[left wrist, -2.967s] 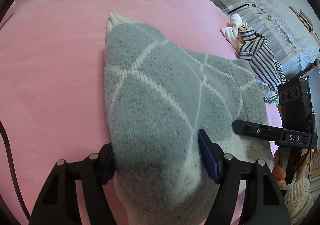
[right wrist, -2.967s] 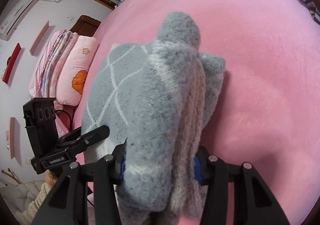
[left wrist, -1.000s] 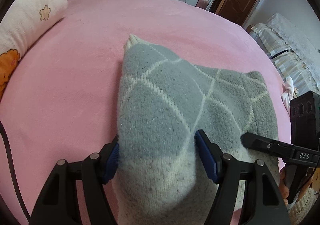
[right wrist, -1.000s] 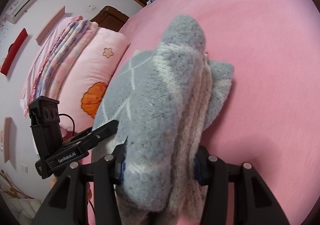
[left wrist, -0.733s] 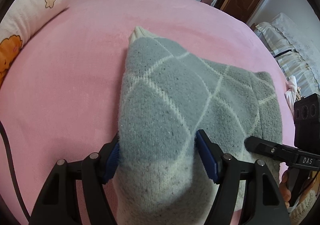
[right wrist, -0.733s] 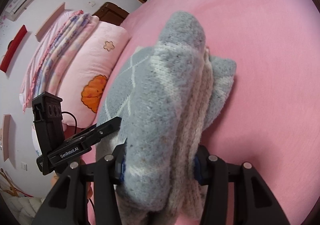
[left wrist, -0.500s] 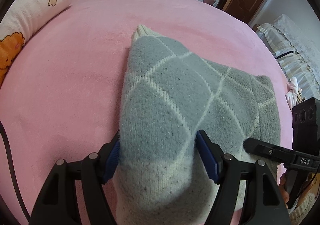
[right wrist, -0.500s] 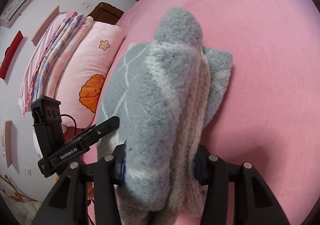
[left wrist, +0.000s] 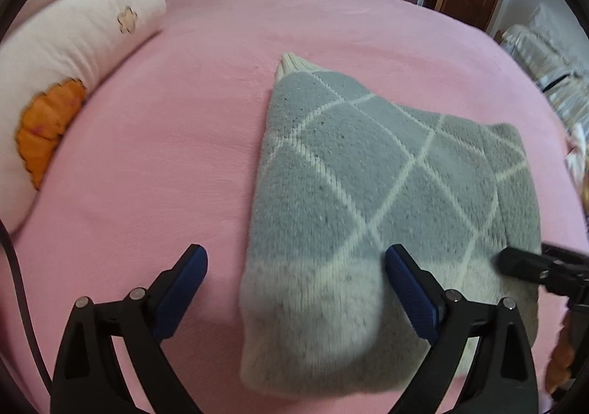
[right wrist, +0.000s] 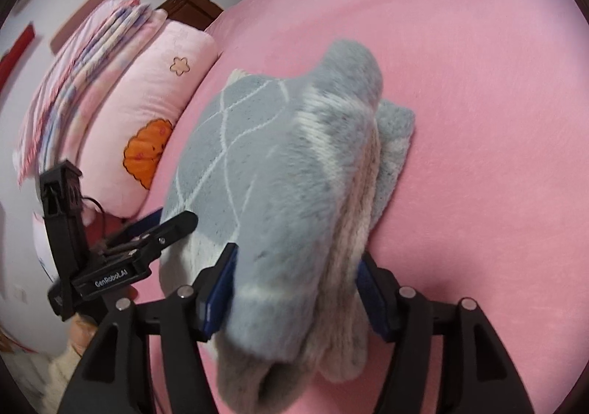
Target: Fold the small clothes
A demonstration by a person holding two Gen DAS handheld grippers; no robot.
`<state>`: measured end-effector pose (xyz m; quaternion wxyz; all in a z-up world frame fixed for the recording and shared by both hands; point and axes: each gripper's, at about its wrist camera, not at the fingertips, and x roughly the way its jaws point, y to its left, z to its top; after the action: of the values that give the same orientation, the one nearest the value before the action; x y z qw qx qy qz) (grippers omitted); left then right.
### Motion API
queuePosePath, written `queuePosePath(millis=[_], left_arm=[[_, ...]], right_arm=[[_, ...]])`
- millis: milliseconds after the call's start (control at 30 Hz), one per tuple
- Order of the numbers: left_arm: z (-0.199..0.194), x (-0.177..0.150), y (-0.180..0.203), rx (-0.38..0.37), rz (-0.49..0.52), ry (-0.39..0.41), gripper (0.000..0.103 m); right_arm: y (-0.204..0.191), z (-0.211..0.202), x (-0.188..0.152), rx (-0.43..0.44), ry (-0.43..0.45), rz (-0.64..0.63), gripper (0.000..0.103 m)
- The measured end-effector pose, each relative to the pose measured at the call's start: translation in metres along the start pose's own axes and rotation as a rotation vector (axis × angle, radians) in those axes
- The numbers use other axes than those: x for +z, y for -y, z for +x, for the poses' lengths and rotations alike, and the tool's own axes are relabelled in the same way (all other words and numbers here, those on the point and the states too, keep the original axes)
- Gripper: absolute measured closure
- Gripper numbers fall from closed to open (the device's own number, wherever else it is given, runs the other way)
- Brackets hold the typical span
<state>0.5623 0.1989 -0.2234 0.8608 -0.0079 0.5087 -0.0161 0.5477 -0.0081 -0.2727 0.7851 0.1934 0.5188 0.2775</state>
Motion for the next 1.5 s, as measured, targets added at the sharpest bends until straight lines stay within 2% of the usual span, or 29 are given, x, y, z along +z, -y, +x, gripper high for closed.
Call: queuePosePath(millis=[100, 333, 500, 767, 933, 1033, 1167, 1267, 1400, 1500], left_arm=[[-0.015, -0.011, 0.009, 0.090, 0.033, 0.011, 0.000], [-0.039, -0.040, 0.034, 0.197, 0.074, -0.051, 0.000], [-0.088, -0.056, 0.042, 0.115, 0.030, -0.012, 0.000], [-0.180, -0.102, 0.091, 0.083, 0.000, 0.075, 0.000], [-0.234, -0.140, 0.118, 0.075, -0.024, 0.140, 0.000], [-0.257, -0.158, 0.131, 0.087, -0.026, 0.174, 0.000], [-0.284, -0.181, 0.149, 0.109, -0.038, 0.204, 0.000], [-0.299, -0.198, 0.161, 0.081, -0.059, 0.221, 0.000], [-0.315, -0.221, 0.175, 0.028, -0.095, 0.196, 0.000], [-0.324, -0.239, 0.185, 0.015, -0.110, 0.175, 0.000]], right_arm=[[-0.009, -0.015, -0.003, -0.044, 0.012, -0.041, 0.040], [-0.035, -0.041, -0.021, -0.205, 0.024, -0.148, 0.040], [-0.055, -0.073, -0.048, -0.238, 0.023, -0.178, 0.040], [-0.077, -0.150, -0.104, -0.299, 0.087, -0.210, 0.040], [-0.077, -0.206, -0.147, -0.333, 0.143, -0.189, 0.039], [-0.075, -0.233, -0.169, -0.357, 0.189, -0.177, 0.034], [-0.071, -0.262, -0.199, -0.376, 0.232, -0.157, 0.033], [-0.065, -0.280, -0.221, -0.374, 0.258, -0.128, 0.033], [-0.060, -0.302, -0.249, -0.387, 0.280, -0.097, 0.033], [-0.059, -0.318, -0.269, -0.402, 0.306, -0.091, 0.033]])
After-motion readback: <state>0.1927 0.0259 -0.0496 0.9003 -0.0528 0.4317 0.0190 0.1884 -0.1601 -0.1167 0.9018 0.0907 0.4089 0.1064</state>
